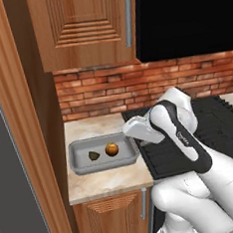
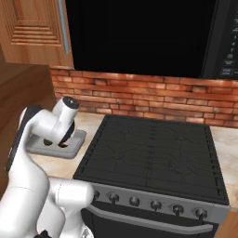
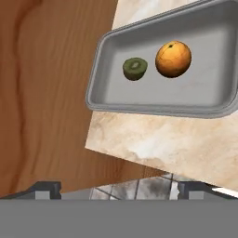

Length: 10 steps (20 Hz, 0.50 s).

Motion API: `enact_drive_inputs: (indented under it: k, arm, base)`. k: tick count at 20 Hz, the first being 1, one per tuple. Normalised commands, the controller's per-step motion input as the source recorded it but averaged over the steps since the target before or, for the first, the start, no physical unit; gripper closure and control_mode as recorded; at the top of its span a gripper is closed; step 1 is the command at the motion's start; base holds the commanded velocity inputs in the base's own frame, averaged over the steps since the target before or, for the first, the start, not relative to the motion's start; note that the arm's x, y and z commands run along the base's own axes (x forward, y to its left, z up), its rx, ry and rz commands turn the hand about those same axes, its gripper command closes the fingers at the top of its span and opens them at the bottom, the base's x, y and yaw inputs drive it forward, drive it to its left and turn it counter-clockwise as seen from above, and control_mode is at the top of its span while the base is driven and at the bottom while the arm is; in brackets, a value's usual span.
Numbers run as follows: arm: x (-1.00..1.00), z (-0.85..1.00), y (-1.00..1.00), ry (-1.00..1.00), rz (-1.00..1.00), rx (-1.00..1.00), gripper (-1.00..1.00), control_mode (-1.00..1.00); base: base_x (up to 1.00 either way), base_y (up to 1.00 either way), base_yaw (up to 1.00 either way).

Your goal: Pick the kiwi and orange from the fridge and place them inside the tupperware on the counter.

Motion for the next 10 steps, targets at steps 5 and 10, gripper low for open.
enact_drive_inputs:
  k: [5,10]
  arm:
    - [-0.51,0.62,-0.4,-0.03,0.0,0.18,-1.0,-1.0]
    - [-0.54,0.56,-0.42,-0.03,0.0,0.18,-1.0,-1.0]
  base:
    - [0.0,0.0,0.0]
    - [0.0,0.0,0.0]
